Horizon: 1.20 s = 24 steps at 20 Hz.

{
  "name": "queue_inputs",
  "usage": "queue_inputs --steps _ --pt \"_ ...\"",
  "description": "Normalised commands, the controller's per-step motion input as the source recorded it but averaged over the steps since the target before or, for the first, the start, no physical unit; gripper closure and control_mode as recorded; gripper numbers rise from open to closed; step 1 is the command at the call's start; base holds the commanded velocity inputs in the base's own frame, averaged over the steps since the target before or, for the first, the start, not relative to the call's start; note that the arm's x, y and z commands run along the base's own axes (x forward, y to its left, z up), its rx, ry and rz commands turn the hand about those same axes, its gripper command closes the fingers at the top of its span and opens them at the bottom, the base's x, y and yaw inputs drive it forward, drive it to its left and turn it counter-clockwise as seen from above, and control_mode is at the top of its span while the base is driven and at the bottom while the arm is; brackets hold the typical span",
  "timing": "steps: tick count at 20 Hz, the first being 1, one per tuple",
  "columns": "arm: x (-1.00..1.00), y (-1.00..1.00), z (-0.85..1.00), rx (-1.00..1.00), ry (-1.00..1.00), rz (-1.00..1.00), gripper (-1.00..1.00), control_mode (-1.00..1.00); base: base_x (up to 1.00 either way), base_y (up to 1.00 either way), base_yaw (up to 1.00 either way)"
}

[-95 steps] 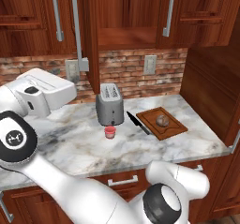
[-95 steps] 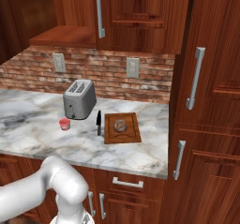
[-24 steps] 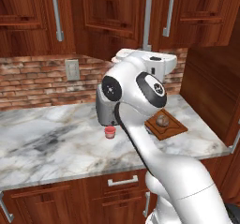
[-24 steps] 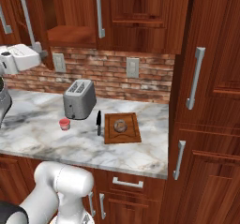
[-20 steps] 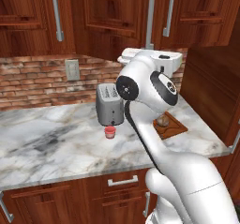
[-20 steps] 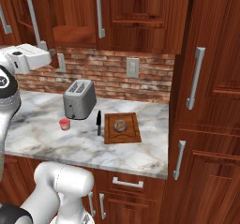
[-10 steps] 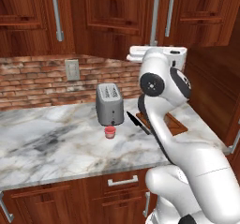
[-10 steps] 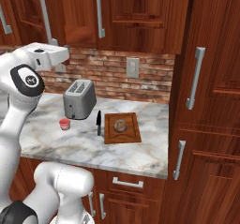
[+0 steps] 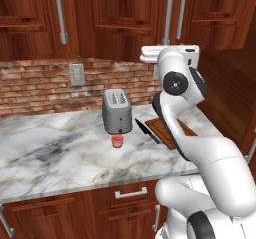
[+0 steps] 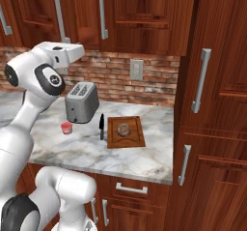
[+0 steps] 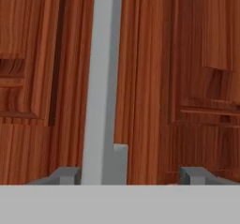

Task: Pick the bread, place it on the cutting board, pick the jam, place it on the counter, and close the cabinet.

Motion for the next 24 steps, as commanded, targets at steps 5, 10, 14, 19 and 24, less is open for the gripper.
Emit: queue_inputs --steps 5,10,14,19,24 --pt "0.53 -0.02 -0.11 0.0 0.0 0.09 -1.0 -1.0 0.0 0.0 0.0" --pt "0.49 0.0 -0.11 0.0 0.0 0.09 -1.0 -1.0 0.0 0.0 0.0" --pt "0.4 0.0 -0.12 0.0 0.0 0.07 -1.0 -1.0 0.0 0.0 0.0" --pt "0.32 0.0 -0.11 0.0 0.0 0.04 -1.0 -1.0 0.0 0.0 0.0" --pt "0.25 0.02 -0.05 0.0 0.0 0.01 -1.0 -1.0 0.0 0.0 0.0"
